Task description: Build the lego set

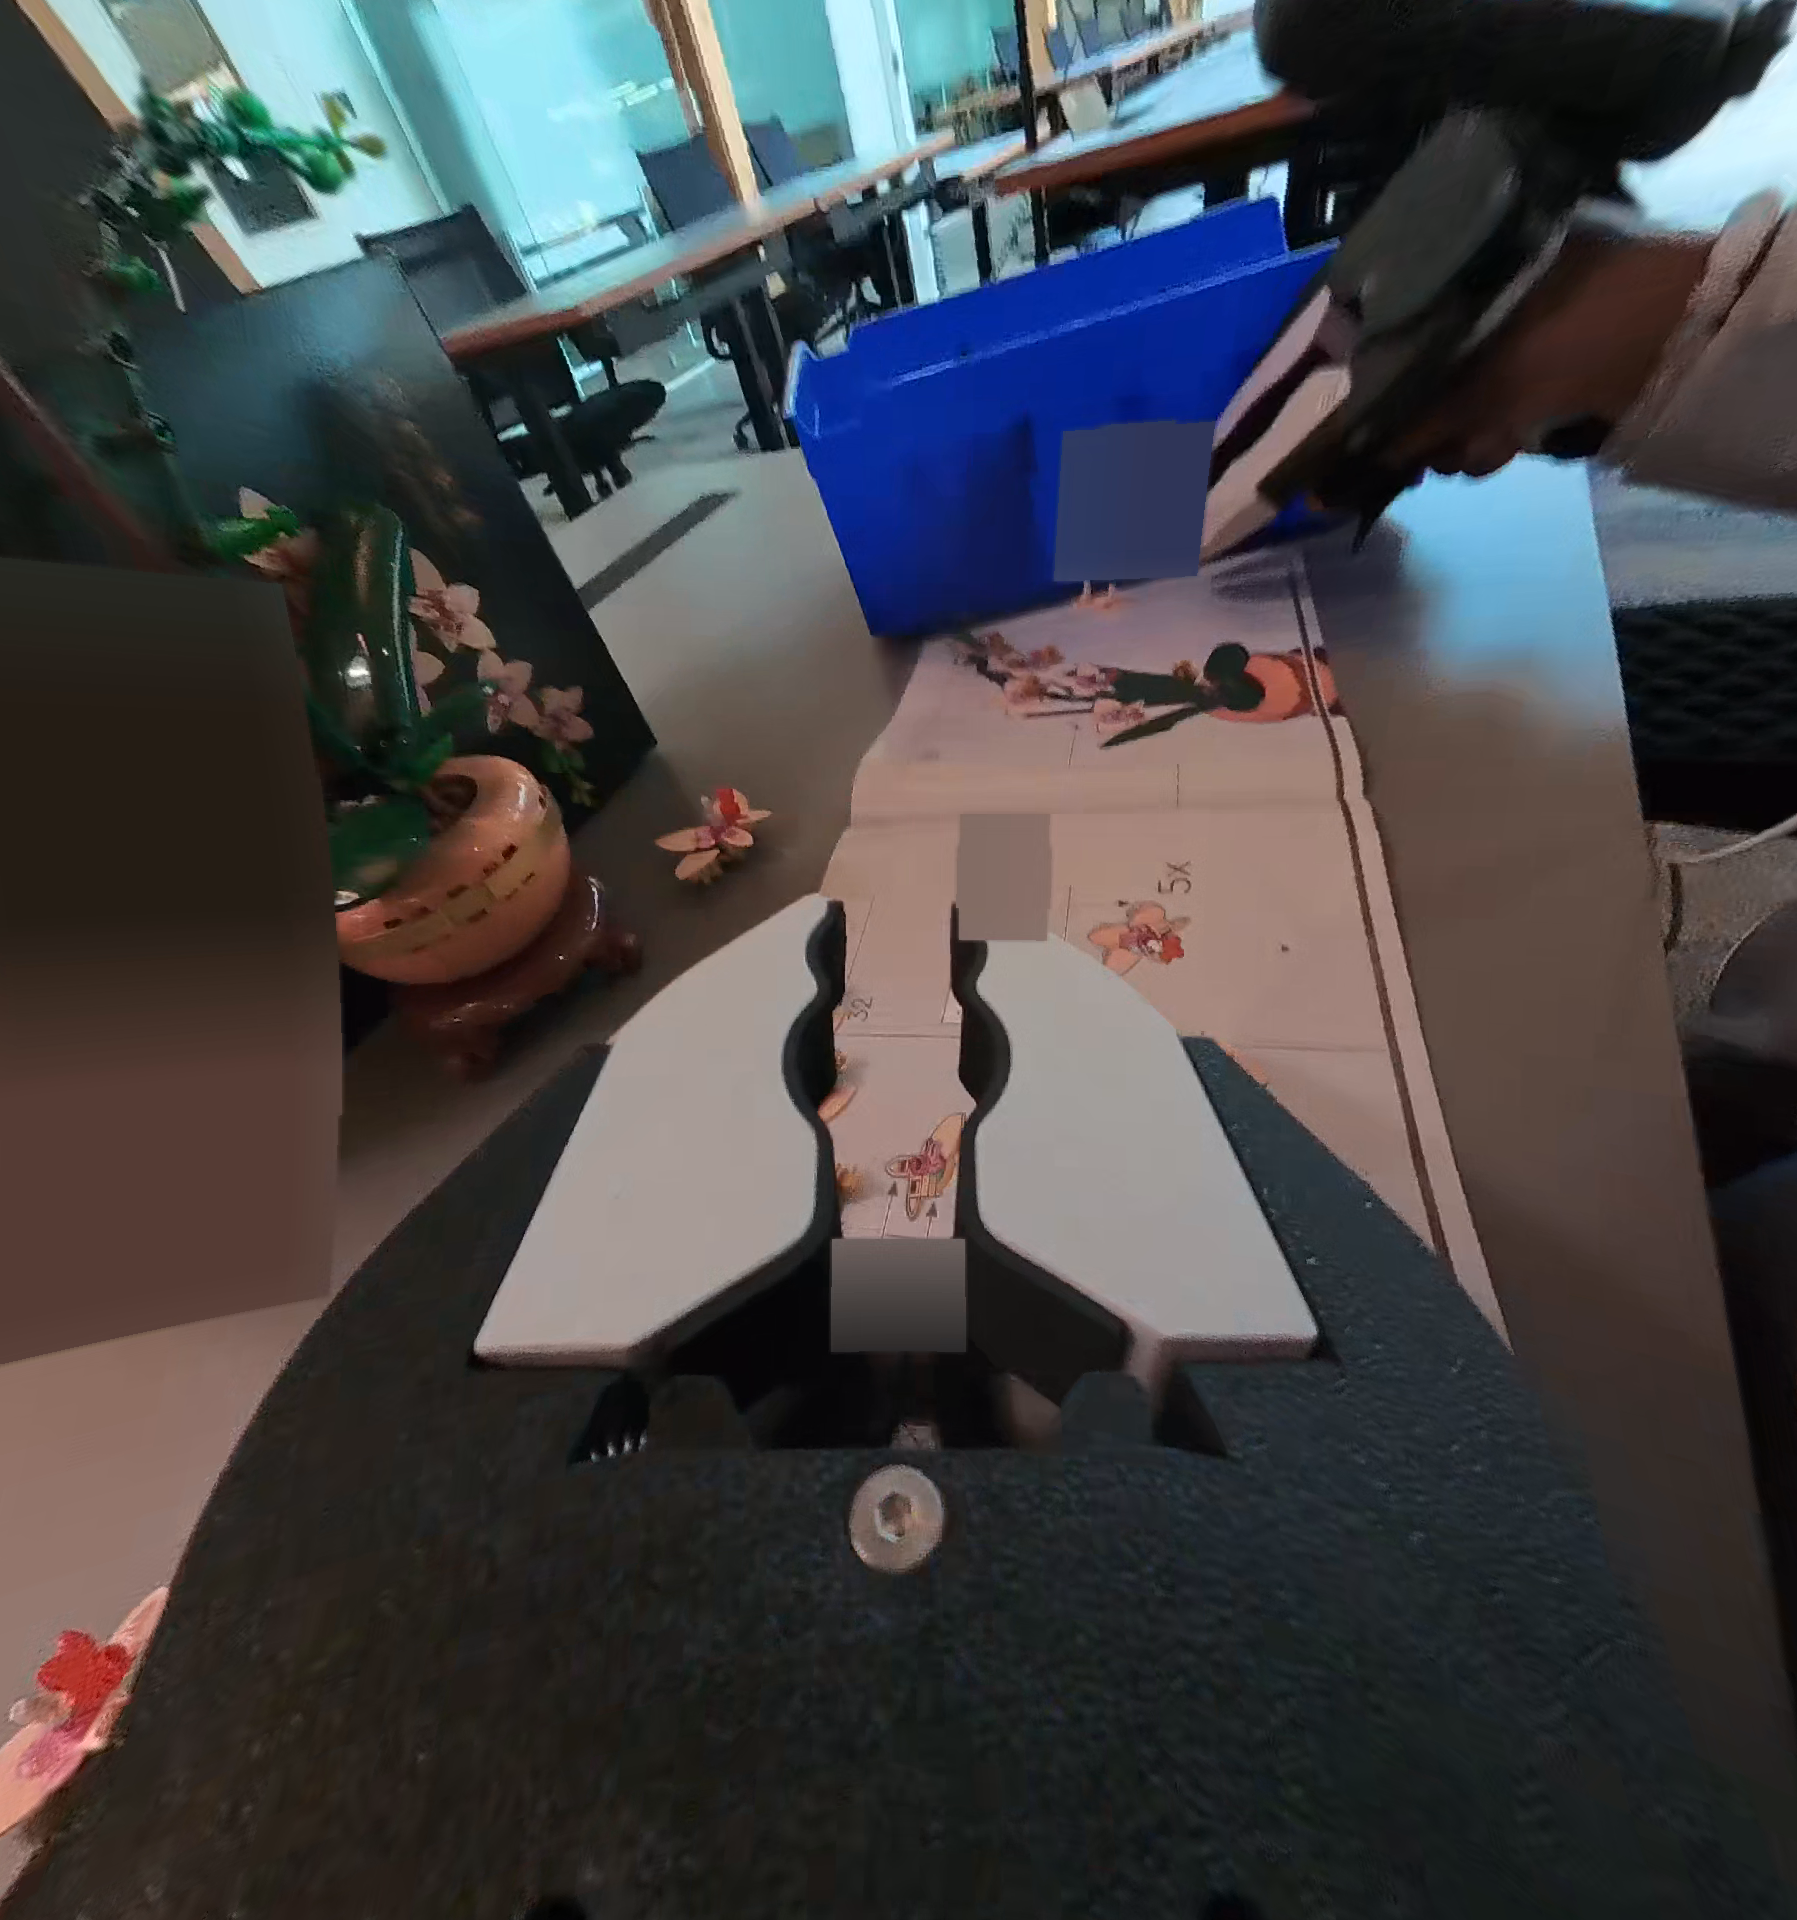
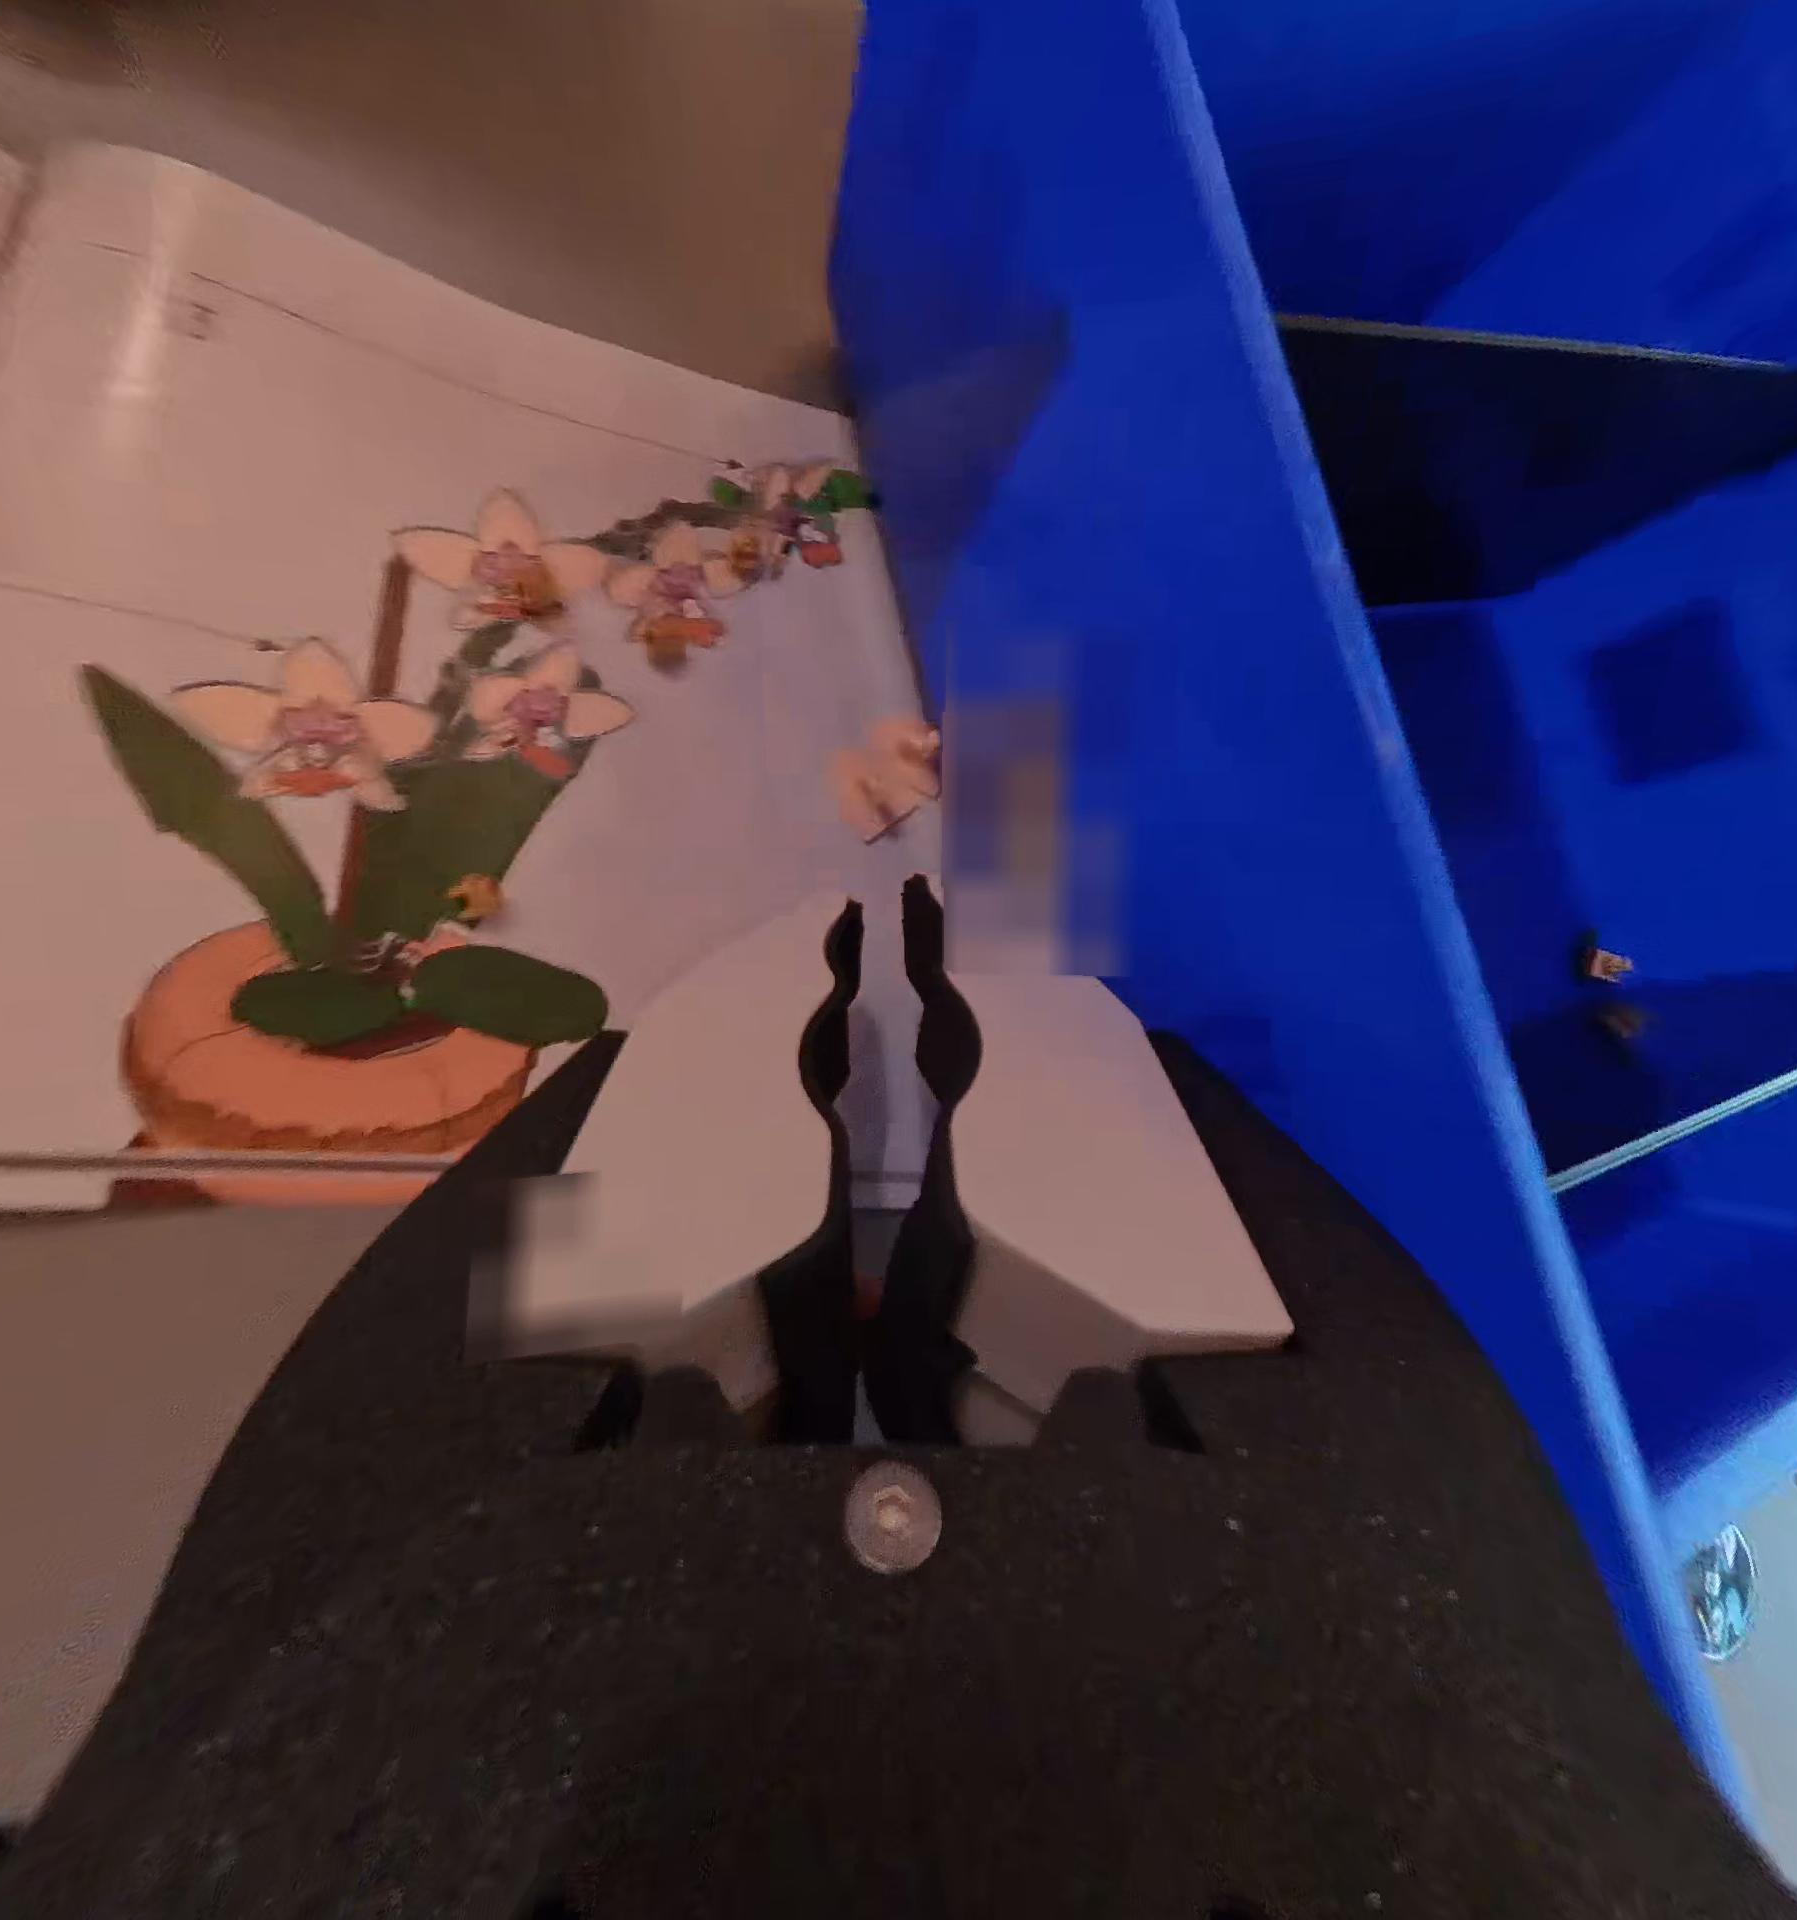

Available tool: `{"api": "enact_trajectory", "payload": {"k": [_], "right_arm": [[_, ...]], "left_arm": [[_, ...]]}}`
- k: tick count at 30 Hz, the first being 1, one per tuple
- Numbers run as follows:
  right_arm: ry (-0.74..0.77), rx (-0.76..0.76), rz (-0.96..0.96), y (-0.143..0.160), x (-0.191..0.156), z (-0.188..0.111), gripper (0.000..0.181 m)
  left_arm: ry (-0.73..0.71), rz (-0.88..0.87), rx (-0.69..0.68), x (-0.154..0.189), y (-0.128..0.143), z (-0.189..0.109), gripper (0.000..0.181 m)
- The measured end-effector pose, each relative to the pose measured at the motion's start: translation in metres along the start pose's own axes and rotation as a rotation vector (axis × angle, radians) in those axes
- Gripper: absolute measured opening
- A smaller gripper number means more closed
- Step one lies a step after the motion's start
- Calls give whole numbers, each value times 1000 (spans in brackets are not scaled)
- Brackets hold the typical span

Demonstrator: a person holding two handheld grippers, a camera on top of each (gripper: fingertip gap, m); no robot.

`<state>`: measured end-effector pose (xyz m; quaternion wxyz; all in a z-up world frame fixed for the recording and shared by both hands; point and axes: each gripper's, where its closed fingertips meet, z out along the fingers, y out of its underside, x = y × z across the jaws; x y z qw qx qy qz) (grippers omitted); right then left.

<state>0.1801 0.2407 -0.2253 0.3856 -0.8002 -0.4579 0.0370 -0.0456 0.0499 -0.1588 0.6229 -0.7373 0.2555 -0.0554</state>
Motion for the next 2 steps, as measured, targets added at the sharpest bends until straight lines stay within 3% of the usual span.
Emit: {"api": "enact_trajectory", "payload": {"k": [1, 2], "right_arm": [[3, 0, 16, 1, -2, 4, 8], [-30, 1, 56, 1, -8, 8, 9]], "left_arm": [[2, -9, 12, -1, -2, -1, 19], [-6, -15, 13, -2, -2, -1, 19]]}}
